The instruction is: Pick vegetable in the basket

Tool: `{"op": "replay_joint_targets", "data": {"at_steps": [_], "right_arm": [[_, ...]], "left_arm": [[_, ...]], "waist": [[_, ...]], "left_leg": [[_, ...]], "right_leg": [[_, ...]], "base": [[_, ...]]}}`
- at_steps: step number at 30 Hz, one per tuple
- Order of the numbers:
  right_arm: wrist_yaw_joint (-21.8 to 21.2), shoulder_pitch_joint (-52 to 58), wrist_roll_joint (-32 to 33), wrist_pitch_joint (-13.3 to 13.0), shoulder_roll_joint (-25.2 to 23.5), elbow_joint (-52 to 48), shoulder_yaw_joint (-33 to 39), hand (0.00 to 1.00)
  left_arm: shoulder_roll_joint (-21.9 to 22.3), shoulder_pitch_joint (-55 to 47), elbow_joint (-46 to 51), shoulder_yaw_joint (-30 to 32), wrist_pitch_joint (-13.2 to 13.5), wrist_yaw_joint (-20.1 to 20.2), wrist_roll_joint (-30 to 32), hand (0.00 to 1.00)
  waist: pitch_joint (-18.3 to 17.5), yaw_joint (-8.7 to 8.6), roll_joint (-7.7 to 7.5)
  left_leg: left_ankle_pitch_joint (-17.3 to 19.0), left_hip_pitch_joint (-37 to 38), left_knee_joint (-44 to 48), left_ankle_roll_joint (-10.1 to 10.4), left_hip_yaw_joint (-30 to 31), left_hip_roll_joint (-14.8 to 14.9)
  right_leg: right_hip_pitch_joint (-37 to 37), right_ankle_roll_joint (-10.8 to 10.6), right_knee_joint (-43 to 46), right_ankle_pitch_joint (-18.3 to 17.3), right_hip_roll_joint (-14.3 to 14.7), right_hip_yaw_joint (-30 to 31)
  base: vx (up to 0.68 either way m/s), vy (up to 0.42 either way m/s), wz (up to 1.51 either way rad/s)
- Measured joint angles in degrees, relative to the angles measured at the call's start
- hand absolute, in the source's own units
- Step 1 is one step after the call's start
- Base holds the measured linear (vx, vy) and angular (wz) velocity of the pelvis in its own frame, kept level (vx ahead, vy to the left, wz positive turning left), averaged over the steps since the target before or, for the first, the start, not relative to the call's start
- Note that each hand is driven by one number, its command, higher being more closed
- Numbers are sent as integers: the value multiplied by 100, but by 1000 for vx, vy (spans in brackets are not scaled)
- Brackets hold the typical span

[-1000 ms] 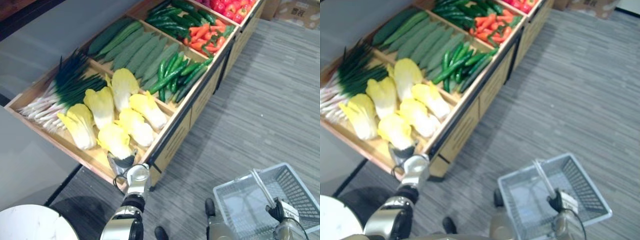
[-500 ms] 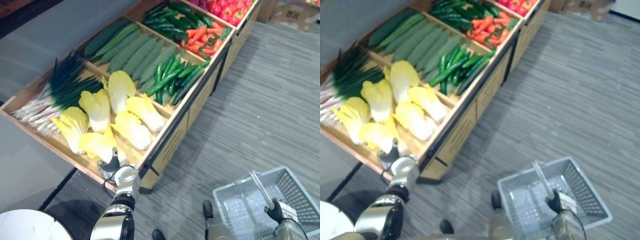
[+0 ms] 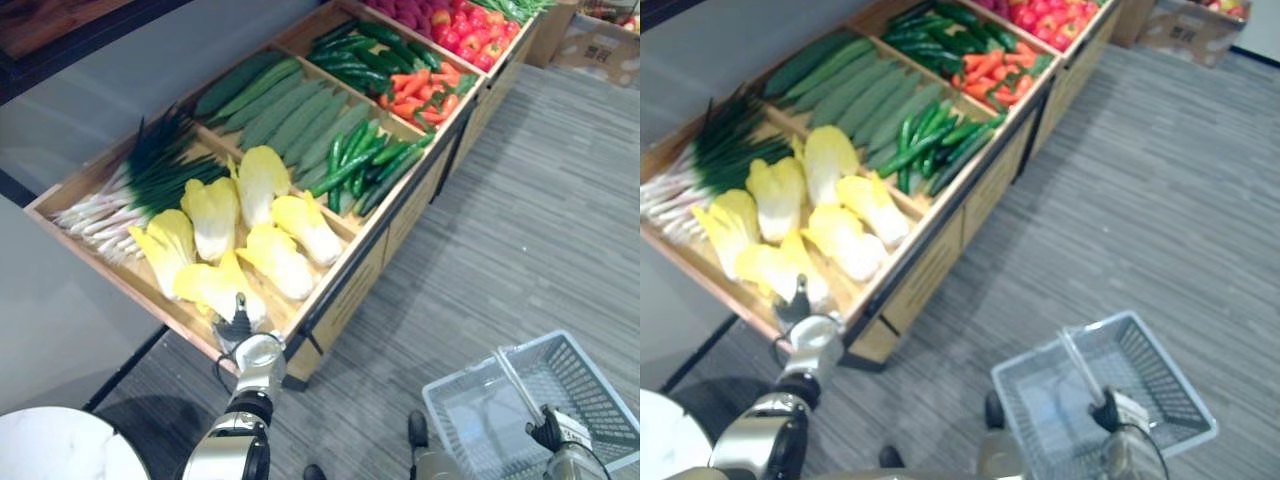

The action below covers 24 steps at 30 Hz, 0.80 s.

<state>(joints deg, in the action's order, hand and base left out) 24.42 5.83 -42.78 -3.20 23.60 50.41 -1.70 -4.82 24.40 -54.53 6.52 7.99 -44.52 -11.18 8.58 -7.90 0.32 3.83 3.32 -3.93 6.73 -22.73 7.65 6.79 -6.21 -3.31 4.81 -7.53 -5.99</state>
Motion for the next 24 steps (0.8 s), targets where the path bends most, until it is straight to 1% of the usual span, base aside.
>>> {"op": "replay_joint_targets", "data": {"at_steps": [2,4,6,9,11,14,18,20,24], "right_arm": [[-2,-21,2,24,-58,1,64,100],[-17,-56,2,79,-109,14,135,100],[-113,-55,2,141,-151,45,172,100],[-157,-94,1,174,-276,131,318,100],[-174,-92,0,189,-294,155,367,100],[-220,-96,-3,211,-307,186,425,100],[-245,-34,-10,245,-330,216,623,100],[-256,-35,-10,244,-330,224,639,100],[-372,7,-13,245,-330,229,735,100]], "left_arm": [[6,-154,223,-216,-101,154,0,100],[17,-308,477,-389,-135,311,-4,100],[51,-504,794,-634,-195,504,-14,100],[216,-725,1211,-752,-201,721,-157,100],[245,-829,1485,-795,-202,755,-160,100],[246,-987,1991,-833,-202,868,-151,100],[278,-1081,2450,-826,-220,873,-91,100],[305,-1121,2731,-752,-233,867,125,100],[405,-1133,3188,-467,-231,828,128,100]], "waist": [[-13,16,13],[-47,19,52],[-67,18,16],[-90,44,-30],[-91,37,-29],[-98,77,-25],[-167,69,9],[-198,82,1],[-329,92,-12]], "left_leg": [[0,21,2,0,12,-15],[-2,6,6,-3,39,-35],[-14,-13,13,-18,145,-39],[-15,-10,52,-20,201,-7],[-15,-19,96,-20,291,-9],[-22,-29,127,-30,322,-9],[-55,-131,215,-71,480,-20],[-98,-122,213,-85,520,-24],[-172,-116,166,-109,636,-59]], "right_leg": [[-26,0,25,0,-27,-38],[-25,-2,36,2,-63,-66],[-49,-3,58,2,-69,-156],[-59,-3,153,2,-84,-213],[-114,-3,157,2,-91,-301],[-140,-3,165,2,-101,-341],[-152,-3,185,0,-152,-468],[-151,-13,244,-11,-155,-484],[-199,-3,244,-26,-190,-594]], "base": [[-4,-16,11],[-12,-18,9],[-13,-35,16],[-18,-27,11],[-23,-35,17],[-43,-36,10],[-43,-26,17],[-74,-40,6],[-72,-27,11]]}}
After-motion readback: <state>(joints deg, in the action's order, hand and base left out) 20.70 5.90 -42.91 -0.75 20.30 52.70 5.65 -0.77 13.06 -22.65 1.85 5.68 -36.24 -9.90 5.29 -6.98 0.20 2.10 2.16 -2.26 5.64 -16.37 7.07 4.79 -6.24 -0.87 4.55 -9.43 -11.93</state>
